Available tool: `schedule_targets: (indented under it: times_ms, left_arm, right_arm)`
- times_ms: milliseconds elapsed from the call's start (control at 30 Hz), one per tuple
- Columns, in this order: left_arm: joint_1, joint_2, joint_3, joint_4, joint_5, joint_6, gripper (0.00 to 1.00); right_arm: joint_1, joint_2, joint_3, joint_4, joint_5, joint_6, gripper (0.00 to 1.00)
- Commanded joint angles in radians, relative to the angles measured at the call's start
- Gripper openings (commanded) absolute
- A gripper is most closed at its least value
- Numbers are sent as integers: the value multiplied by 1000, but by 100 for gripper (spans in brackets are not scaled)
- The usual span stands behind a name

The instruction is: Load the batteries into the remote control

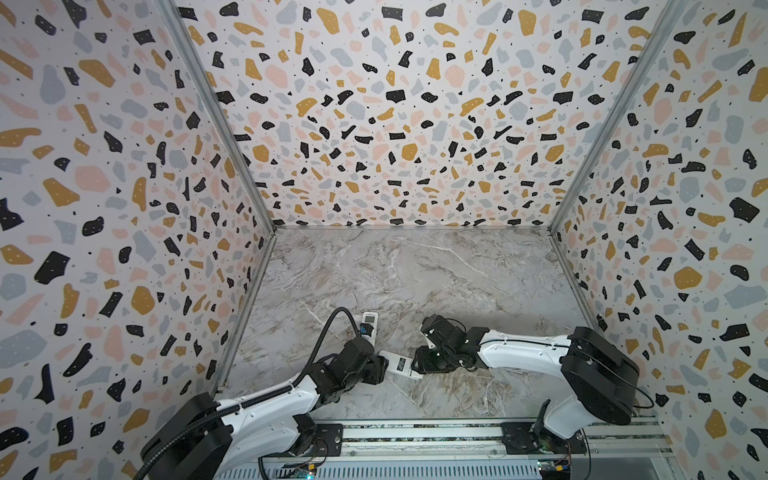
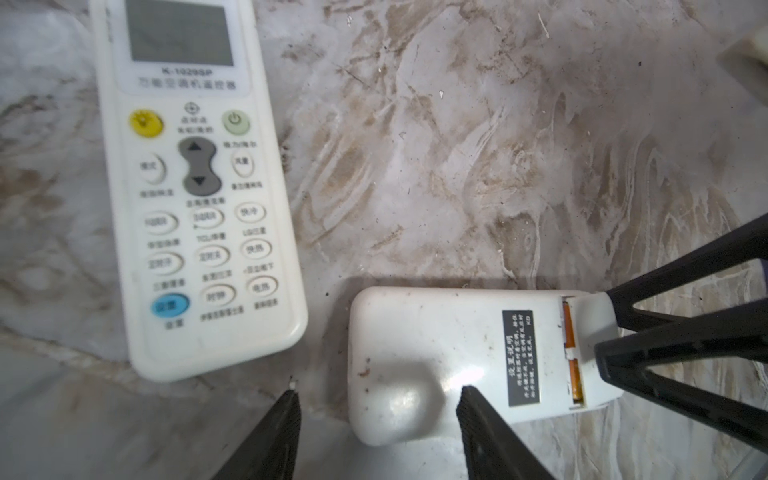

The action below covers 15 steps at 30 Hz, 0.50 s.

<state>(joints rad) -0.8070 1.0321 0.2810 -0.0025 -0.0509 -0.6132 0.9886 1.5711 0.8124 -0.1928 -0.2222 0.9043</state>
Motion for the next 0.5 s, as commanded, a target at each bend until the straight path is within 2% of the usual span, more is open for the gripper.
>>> schedule_targets:
  times_ms: [0,467]
  left_arm:
    - [2,11,11,32,-9,15,63]
    - [2,20,12,53,-13,27,63]
  right_arm:
    - [4,-30,-12,-10,-11,21,49]
    - [2,-23,-36,24,-18,52,45]
